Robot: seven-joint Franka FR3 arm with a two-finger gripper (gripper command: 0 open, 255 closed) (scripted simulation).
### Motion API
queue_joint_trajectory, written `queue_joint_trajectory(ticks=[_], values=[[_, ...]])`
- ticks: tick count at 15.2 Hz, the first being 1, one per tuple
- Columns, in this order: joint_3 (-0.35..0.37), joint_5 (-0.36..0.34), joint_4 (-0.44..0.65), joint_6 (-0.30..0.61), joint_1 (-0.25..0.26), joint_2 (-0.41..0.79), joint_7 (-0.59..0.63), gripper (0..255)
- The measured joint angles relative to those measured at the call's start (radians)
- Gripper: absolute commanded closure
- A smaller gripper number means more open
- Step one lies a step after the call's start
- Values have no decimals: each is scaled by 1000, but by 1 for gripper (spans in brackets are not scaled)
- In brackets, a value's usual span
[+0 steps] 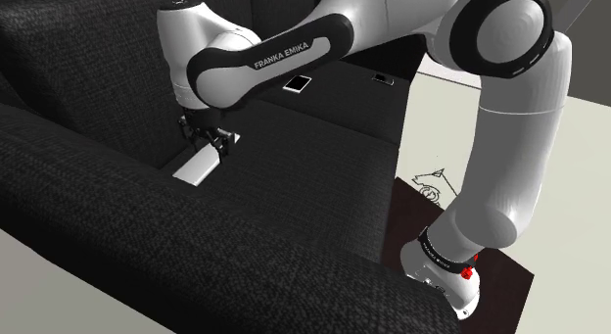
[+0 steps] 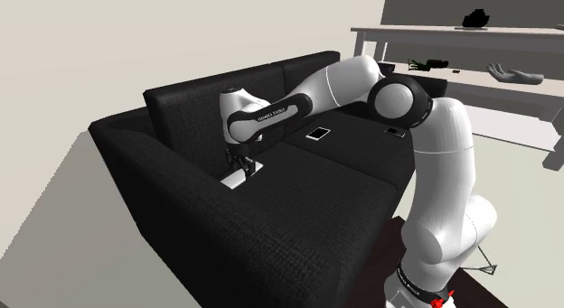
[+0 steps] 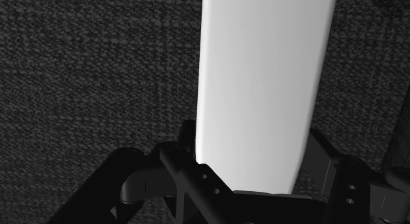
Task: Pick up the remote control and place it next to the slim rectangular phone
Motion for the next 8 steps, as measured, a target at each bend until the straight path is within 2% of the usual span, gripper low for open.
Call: queue_joint_trajectory(ticks=[6,8], values=[[11,21,43,-63,-4,-26,-14,255],[13,37,17,-58,-32,-52,-41,255]])
